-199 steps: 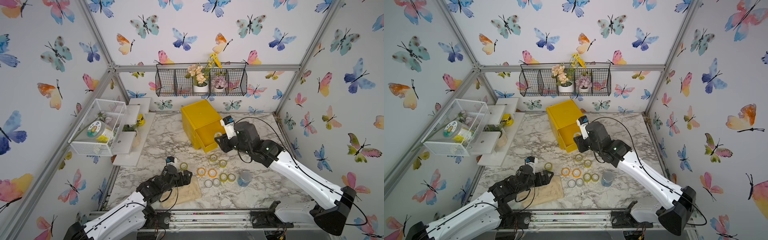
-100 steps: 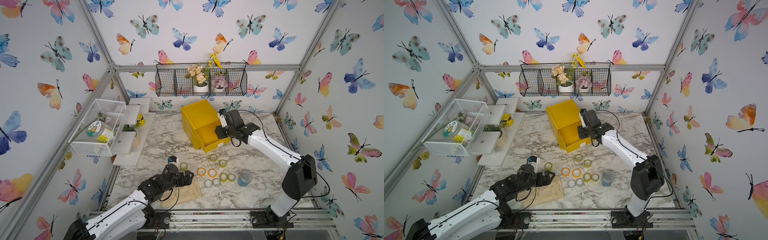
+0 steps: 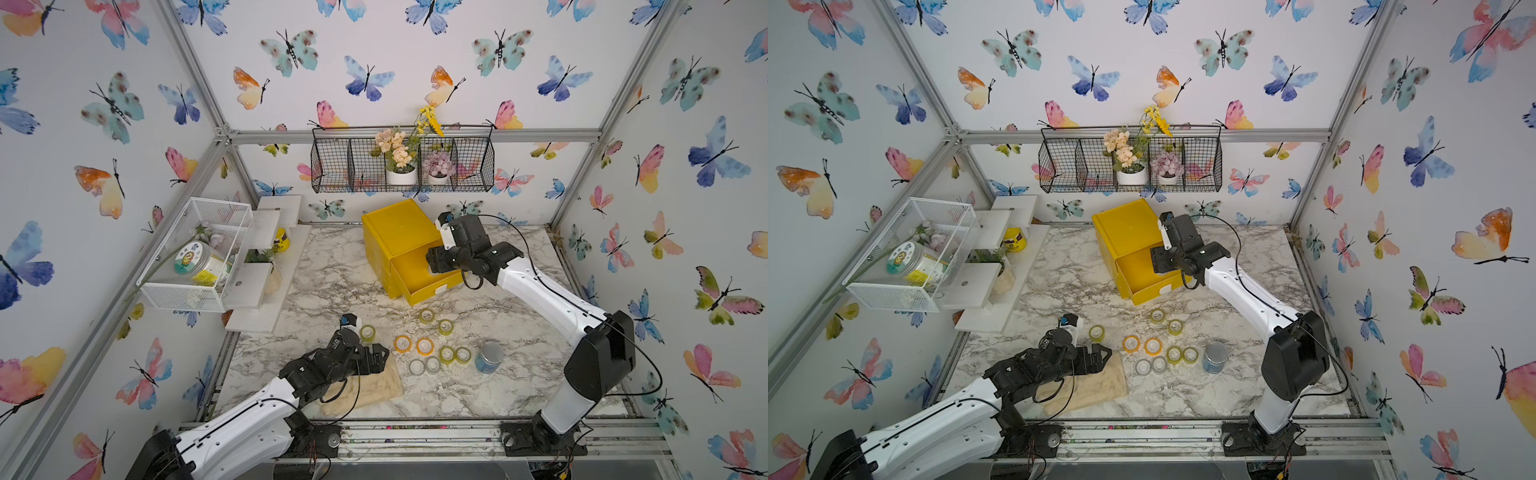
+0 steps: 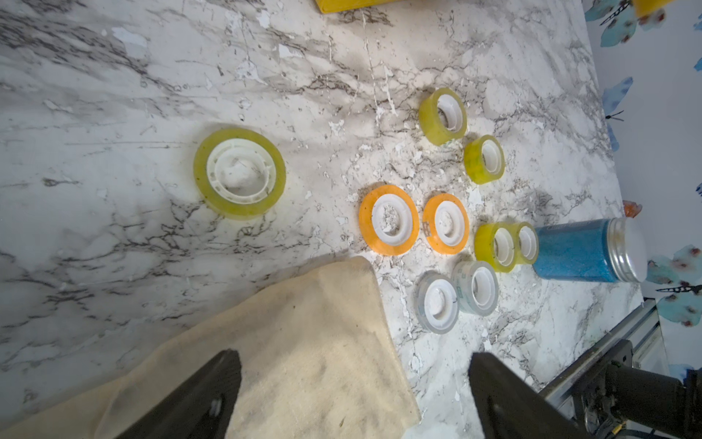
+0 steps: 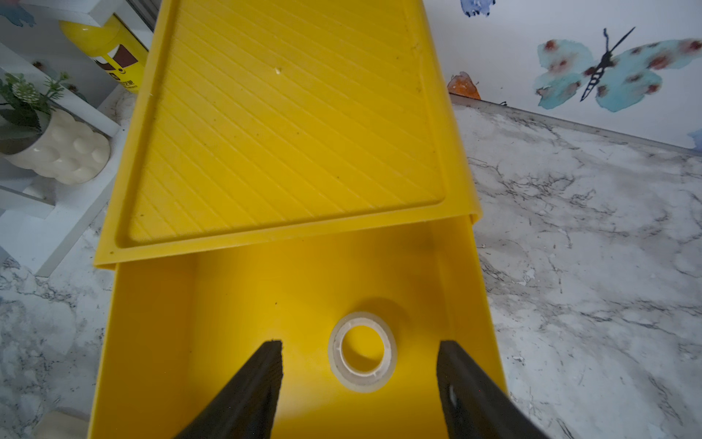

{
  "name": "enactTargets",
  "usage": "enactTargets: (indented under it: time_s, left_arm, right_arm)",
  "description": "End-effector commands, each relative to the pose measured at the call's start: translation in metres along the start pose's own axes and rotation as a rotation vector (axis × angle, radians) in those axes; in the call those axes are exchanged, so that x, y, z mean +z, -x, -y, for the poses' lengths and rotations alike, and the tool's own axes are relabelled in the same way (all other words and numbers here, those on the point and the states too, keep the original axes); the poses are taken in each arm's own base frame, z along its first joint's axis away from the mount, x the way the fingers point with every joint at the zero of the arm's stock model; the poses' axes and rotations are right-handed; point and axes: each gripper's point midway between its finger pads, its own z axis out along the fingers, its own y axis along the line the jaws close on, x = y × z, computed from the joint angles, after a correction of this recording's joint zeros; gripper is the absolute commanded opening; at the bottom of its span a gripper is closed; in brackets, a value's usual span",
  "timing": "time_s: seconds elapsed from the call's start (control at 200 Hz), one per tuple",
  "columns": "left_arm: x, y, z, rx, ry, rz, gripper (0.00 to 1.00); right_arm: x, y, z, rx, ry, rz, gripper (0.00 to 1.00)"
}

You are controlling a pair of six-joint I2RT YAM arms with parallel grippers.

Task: Place the transparent tape into the drawer according to color
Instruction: Place the tape in the drawer, then pick up the tape at the center of the board.

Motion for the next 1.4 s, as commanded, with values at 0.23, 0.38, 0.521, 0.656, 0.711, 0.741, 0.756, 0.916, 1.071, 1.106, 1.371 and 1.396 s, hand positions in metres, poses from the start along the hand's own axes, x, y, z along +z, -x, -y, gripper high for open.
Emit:
enactTargets:
  time_s: [0.23,0.38,0.521,0.656,0.711,0.741,0.756,0.916,1.071,1.106,1.371,1.396]
  left_arm:
    - [0.007,-0.010,0.028,0.178,0.040,-0.048,1.00]
    - [0.017,-0.027,0.035,0.273,0.078,-0.095,0.98]
    - [0.032,-0.043,0.054,0.411,0.113,-0.136,0.94]
    - [0.053,-0.062,0.065,0.536,0.161,-0.192,0.90]
    - [0.060,-0.065,0.064,0.558,0.192,-0.204,0.89]
    - [0.064,-0.066,0.064,0.565,0.199,-0.210,0.88]
    - [0.065,-0.067,0.064,0.567,0.199,-0.213,0.88]
    - [0.077,-0.070,0.065,0.598,0.213,-0.228,0.87]
    - [0.086,-0.075,0.066,0.631,0.217,-0.253,0.84]
    - [0.088,-0.076,0.065,0.636,0.225,-0.255,0.83]
    - [0.099,-0.076,0.062,0.614,0.214,-0.289,0.76]
    - [0.100,-0.076,0.062,0.608,0.208,-0.293,0.75]
  right_arm:
    - [-0.111,0.003,-0.038,0.025,0.287,0.209,0.65]
    - [-0.127,-0.053,-0.031,0.047,0.300,0.148,0.61]
    - [-0.128,-0.097,-0.019,0.088,0.270,0.082,0.60]
    - [-0.131,-0.115,-0.008,0.114,0.228,0.074,0.60]
    - [-0.131,-0.118,-0.007,0.115,0.224,0.070,0.60]
    - [-0.131,-0.119,-0.007,0.115,0.224,0.067,0.60]
    - [-0.131,-0.120,-0.007,0.115,0.223,0.066,0.60]
    - [-0.132,-0.116,-0.008,0.115,0.224,0.072,0.59]
    - [-0.132,-0.113,-0.009,0.112,0.228,0.074,0.59]
    - [-0.132,-0.112,-0.009,0.111,0.228,0.074,0.59]
    - [-0.142,-0.107,-0.006,0.107,0.215,0.103,0.59]
    - [-0.143,-0.106,-0.006,0.105,0.214,0.106,0.59]
